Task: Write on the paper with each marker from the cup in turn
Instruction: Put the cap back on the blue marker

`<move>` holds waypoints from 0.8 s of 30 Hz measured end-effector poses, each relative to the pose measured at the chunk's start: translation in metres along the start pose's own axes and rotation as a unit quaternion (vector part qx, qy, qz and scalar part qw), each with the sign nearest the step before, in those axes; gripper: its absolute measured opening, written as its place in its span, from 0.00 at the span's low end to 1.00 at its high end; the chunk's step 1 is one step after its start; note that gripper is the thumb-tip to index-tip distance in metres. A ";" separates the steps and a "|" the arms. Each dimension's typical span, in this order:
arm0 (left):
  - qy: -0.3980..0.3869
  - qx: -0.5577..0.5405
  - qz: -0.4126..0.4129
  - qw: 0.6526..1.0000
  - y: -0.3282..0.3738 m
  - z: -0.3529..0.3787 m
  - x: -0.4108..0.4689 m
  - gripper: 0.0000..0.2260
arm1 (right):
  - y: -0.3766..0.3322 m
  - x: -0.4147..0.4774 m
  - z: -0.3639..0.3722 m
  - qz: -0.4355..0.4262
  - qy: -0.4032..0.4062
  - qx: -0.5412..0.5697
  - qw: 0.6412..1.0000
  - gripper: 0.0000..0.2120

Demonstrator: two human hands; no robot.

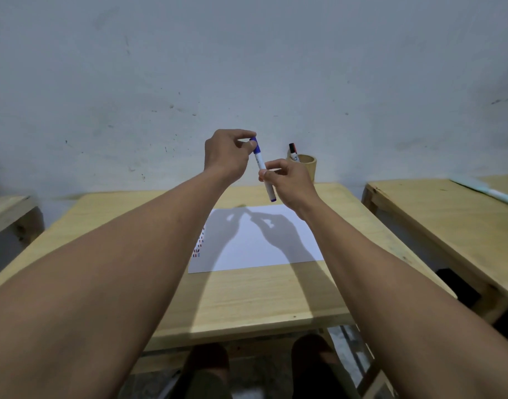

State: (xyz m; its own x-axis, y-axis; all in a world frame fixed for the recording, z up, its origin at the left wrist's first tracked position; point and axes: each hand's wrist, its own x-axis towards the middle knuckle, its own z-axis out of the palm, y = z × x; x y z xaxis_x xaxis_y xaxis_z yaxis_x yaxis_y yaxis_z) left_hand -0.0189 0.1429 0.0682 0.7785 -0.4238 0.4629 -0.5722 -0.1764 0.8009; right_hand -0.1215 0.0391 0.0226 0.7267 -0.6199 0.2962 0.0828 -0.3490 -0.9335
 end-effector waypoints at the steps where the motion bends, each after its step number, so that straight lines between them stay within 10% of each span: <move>1: -0.005 -0.003 0.000 1.000 -0.001 0.003 0.002 0.12 | 0.002 0.003 -0.003 0.001 0.000 -0.007 1.000 0.04; 15: -0.086 0.050 -0.044 0.994 -0.033 0.083 0.025 0.19 | 0.015 0.075 -0.067 0.015 0.081 -0.155 0.984 0.04; 24: -0.156 0.083 -0.060 0.982 -0.062 0.161 0.049 0.46 | 0.017 0.134 -0.090 -0.011 0.115 -0.185 0.976 0.06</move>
State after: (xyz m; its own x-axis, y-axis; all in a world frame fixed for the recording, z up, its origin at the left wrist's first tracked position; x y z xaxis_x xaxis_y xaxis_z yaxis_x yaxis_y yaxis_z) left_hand 0.0132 -0.0102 -0.0198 0.7408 -0.6387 0.2080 -0.5346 -0.3731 0.7583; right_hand -0.0839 -0.1137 0.0644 0.5513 -0.7359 0.3931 -0.1864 -0.5679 -0.8017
